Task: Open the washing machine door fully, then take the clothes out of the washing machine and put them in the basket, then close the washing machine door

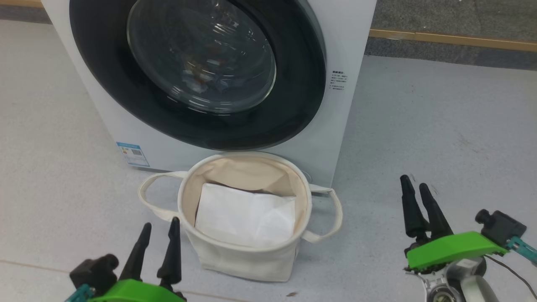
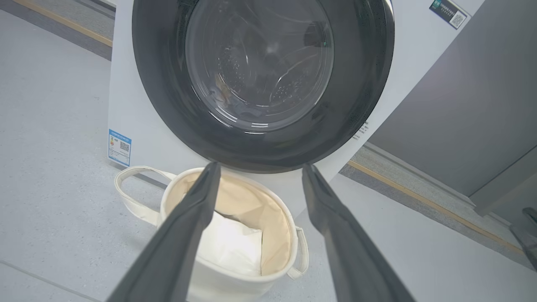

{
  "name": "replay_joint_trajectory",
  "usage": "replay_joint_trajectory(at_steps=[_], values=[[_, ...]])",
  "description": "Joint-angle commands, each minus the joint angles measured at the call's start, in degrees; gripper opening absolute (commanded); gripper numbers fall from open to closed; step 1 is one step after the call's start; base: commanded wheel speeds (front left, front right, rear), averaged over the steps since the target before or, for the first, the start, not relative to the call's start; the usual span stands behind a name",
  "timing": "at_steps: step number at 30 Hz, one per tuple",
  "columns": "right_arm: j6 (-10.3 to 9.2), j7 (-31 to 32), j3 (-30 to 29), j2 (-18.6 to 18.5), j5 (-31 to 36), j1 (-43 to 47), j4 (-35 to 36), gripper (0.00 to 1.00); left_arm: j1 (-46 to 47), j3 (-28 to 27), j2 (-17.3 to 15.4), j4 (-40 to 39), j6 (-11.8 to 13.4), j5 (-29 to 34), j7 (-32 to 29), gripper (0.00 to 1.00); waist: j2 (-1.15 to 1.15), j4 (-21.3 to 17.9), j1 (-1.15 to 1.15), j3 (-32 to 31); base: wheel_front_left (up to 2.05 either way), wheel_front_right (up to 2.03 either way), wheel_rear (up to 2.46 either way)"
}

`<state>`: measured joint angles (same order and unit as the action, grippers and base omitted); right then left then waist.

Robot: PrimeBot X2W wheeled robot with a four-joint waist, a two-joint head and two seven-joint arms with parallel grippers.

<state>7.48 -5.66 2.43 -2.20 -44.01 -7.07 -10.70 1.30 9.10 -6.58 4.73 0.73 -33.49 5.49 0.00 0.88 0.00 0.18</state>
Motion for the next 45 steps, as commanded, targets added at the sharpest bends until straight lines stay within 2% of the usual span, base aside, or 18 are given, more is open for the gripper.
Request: replay_joint_trajectory(at_steps=[1,7,19,32,35,39,42,45], values=[[0.01,-0.9,1.6,-0.4,3.3,-3.5,1.4,1.0,2.4,-0.2,-1.3,-0.8,0.6,2.7,1.1,1.0,0.0,0.0,0.0,0.1,0.0,0.0,0.0],[0.01,-1.8,2.2,-0.4,9.0,-4.3,0.5,1.0,3.3,1.8,-1.9,1.2,0.3,5.7,2.0,1.0,0.0,0.2,0.0,0.3,0.0,0.0,0.0],[0.01,-4.0,4.4,-0.5,21.5,-5.3,-1.9,1.0,4.6,5.4,-2.4,2.2,2.3,13.5,4.1,1.0,0.0,0.1,0.0,0.5,0.0,0.0,0.0],[0.01,-6.1,5.8,-0.6,30.9,-6.2,-1.9,1.0,5.0,8.1,-3.2,1.5,4.0,20.6,6.3,1.0,0.0,0.0,0.0,0.9,0.0,0.0,0.0],[0.01,-6.6,6.1,-0.6,32.8,-6.3,-2.1,1.0,4.9,8.2,-2.3,1.1,3.6,20.1,6.8,1.0,0.0,0.1,0.0,0.8,0.0,0.0,0.0],[0.01,-7.3,6.4,-0.6,33.7,-6.3,-2.0,1.0,4.8,8.4,-2.4,0.9,3.4,21.6,7.5,1.0,0.0,0.1,0.0,0.8,0.0,0.0,0.0],[0.01,-7.8,6.6,-0.6,31.7,-6.1,-2.3,1.0,4.7,8.7,-2.1,0.6,3.5,22.9,8.0,1.0,0.0,0.2,0.0,0.9,0.0,0.0,0.0],[0.01,-8.3,6.7,-0.6,29.4,-6.3,-2.7,1.0,4.4,8.0,-0.2,-0.7,2.5,20.9,8.5,1.0,0.0,0.3,0.0,1.2,0.0,0.0,0.0]])
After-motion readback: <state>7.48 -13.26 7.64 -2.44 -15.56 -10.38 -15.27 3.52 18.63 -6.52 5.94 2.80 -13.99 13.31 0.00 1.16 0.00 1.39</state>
